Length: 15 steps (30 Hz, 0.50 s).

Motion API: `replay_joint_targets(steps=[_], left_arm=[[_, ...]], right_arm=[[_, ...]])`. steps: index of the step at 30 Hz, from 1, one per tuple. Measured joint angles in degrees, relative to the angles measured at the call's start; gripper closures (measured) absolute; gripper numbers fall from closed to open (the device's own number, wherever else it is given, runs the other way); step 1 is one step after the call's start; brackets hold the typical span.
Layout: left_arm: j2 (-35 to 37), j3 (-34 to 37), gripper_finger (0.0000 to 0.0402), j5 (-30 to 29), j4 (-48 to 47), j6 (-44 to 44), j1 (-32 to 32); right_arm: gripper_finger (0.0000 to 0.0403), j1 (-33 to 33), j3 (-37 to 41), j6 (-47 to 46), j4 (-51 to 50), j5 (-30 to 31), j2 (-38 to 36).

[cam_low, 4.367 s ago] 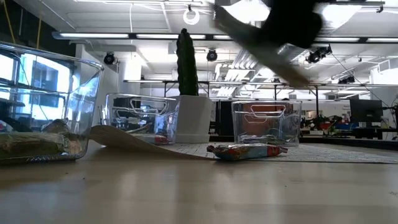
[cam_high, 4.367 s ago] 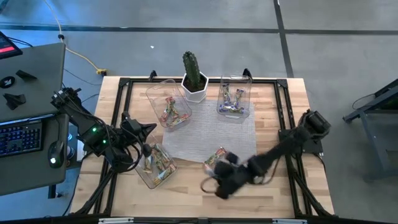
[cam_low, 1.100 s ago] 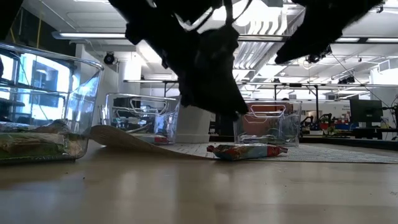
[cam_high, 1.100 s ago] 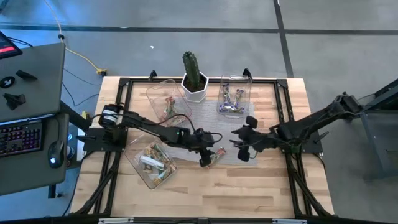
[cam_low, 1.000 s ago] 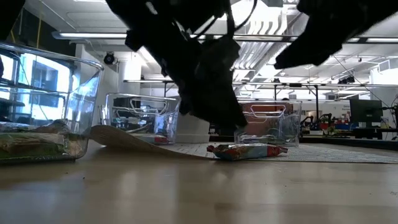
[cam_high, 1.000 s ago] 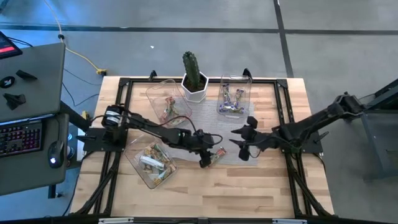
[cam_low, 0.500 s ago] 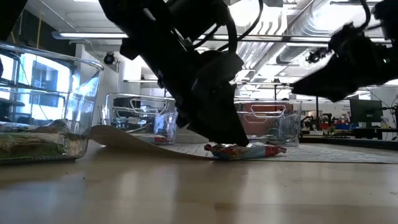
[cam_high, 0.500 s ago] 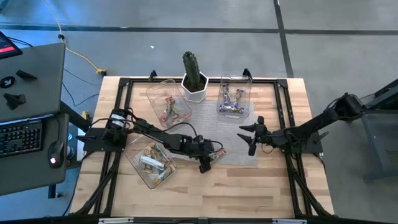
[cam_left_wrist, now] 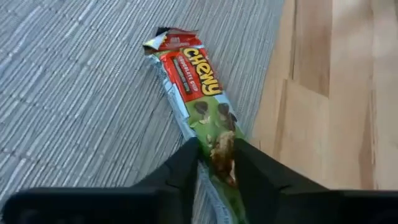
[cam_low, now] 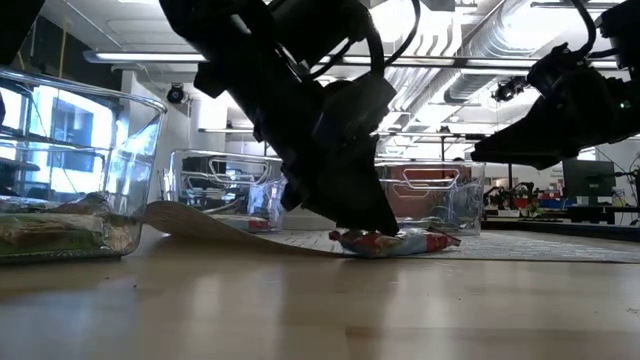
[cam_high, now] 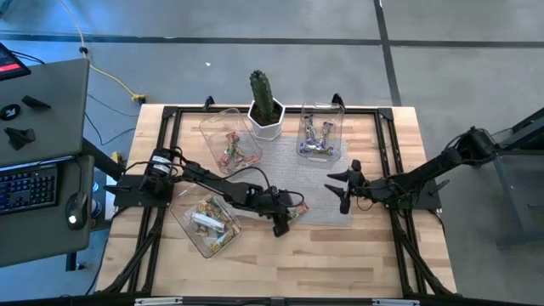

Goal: Pick and place Granola Bars by type
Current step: Put the red granola bar into the top left transparent bin

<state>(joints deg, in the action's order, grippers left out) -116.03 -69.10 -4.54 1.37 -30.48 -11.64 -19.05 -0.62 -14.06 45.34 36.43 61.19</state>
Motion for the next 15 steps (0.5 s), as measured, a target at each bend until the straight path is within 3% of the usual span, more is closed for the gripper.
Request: replay_joint_targets(steps=[6,9,15], left_arm=[[1.7,0.1,0.0392,-0.3,-1.0,1.3,0.6],[5.2,0.1,0.0393,-1.0,-5.4,1.5,2.0],[19.0,0.1,0.04,-6.2,-19.5,7.7,6.9]], right_arm=[[0.0238,0.0,0.0,-1.2,-0.1,-0.2,0.0],[0.0238,0.0,0.0,-1.9,-0.6,-0.2,0.0],[0.0238,0.0,0.0,-6.5,-1.8,-0.2,0.0]])
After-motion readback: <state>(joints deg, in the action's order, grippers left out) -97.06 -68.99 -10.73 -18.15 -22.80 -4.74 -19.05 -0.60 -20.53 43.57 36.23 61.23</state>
